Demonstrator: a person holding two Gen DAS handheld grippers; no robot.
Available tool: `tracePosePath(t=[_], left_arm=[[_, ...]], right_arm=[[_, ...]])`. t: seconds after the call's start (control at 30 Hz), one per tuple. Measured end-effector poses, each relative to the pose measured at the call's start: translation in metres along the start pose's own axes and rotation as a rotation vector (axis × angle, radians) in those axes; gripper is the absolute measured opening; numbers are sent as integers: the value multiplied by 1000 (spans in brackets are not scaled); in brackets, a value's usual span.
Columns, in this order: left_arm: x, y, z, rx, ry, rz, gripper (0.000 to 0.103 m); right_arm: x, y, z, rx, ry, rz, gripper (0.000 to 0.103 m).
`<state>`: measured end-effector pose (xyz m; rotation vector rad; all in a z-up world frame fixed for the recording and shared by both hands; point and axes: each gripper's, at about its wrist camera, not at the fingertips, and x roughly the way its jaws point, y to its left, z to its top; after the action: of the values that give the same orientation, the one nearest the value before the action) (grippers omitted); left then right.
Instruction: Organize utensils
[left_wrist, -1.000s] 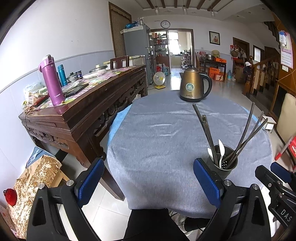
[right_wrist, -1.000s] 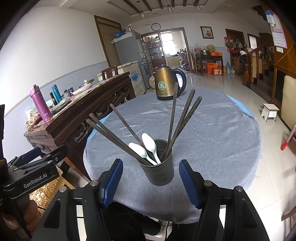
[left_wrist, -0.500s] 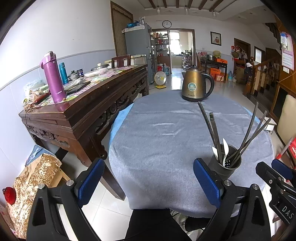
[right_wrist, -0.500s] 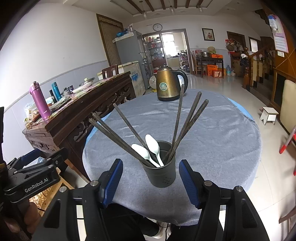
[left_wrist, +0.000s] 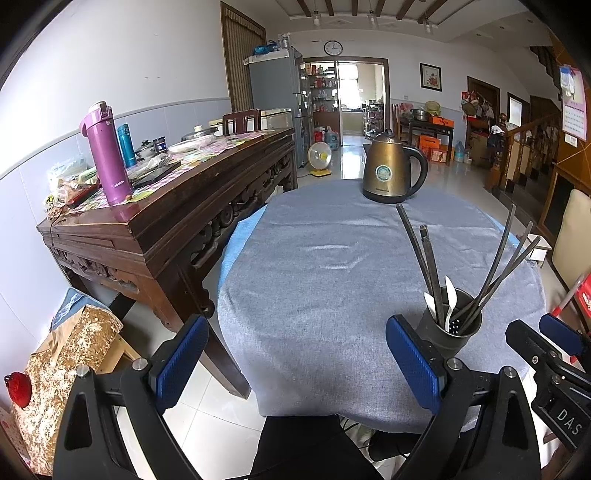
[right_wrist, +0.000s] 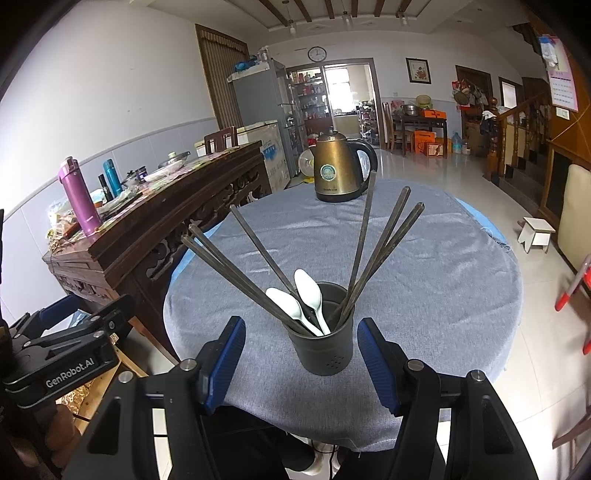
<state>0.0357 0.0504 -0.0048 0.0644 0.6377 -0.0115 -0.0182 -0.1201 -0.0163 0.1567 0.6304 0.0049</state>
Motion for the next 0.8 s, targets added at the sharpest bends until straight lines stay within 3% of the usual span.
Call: tracePosePath(t=[0.8], left_arm=[[-4,-6,1,10,7,-7,97]], right_arm=[[-1,-1,2,4,-9,-5,67]])
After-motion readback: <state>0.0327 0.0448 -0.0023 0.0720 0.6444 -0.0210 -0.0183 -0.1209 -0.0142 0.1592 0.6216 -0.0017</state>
